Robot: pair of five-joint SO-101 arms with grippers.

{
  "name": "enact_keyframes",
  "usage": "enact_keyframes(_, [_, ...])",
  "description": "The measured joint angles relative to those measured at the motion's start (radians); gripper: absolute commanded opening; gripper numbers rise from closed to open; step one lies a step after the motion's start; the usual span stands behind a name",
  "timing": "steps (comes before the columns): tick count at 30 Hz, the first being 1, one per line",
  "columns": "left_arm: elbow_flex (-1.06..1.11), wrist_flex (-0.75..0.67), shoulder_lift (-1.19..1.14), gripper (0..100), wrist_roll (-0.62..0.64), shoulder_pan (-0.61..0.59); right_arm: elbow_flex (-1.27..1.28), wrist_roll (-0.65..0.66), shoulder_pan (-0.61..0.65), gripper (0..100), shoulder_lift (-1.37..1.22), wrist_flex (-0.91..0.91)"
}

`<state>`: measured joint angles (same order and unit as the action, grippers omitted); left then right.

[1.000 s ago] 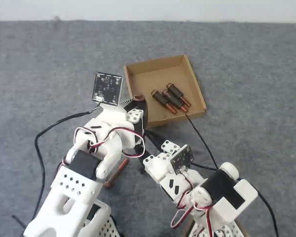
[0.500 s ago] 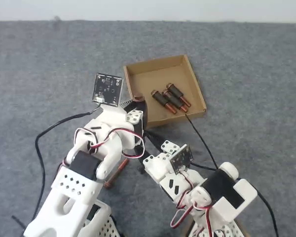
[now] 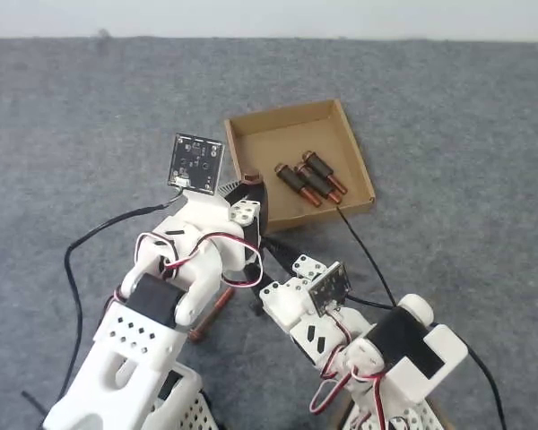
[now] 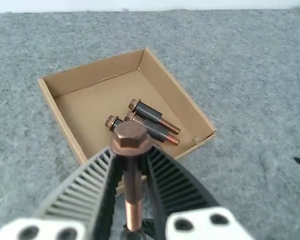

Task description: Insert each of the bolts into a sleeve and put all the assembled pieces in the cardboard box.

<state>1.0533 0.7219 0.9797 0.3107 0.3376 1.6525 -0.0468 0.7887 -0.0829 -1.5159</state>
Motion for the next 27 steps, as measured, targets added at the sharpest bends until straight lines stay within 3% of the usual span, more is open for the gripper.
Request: enact_keyframes(27, [-0.003,-0.006,0.014,3,0.006,-0.002,0.0,0.0,-0.028,0.9,-0.003,-0.034])
